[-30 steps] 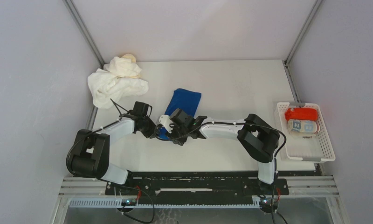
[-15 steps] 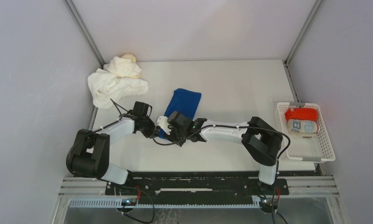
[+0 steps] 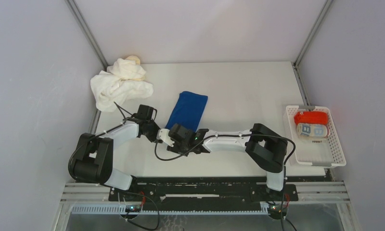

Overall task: Roll the towels
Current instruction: Roll the towel at the center of the board.

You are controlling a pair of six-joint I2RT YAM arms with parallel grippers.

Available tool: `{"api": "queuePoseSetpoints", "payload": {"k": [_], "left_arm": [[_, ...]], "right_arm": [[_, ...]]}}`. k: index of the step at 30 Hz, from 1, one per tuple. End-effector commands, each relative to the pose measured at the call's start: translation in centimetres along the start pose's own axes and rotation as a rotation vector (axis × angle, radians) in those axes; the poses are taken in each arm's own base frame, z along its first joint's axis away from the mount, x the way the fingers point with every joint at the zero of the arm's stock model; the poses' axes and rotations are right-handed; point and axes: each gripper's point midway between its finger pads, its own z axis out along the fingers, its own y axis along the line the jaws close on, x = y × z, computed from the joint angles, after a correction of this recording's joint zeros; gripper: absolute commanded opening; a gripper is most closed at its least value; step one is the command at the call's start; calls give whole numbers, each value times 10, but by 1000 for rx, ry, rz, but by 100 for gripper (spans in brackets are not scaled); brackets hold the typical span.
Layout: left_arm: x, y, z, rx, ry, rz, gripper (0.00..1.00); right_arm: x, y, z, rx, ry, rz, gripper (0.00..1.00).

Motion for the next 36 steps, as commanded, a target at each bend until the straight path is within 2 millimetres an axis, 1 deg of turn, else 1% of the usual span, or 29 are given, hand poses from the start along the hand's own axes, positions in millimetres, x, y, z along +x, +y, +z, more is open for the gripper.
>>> {"api": "queuePoseSetpoints", "payload": {"k": [1, 6, 10, 19, 28, 32, 36], "left_arm": [[-4, 18, 6, -77, -16, 29, 20], [-4, 19, 6, -81, -16, 31, 20], [-4, 20, 6, -85, -17, 33, 20], [-6, 19, 4, -87, -25, 41, 20], [-6, 20, 5, -93, -21, 42, 20], [-5, 20, 5, -93, -20, 43, 20], [-6, 19, 5, -91, -21, 43, 20]], "right_arm": [[22, -10, 13, 53, 52, -6, 41], [26, -17, 18, 88, 64, 5, 41], [27, -20, 17, 103, 66, 3, 41], [7, -25, 0, 108, -1, -1, 44], [-10, -17, -14, 75, -56, -13, 45], [-8, -16, -10, 68, -51, -19, 45], [0, -12, -1, 45, -29, -12, 45]]}}
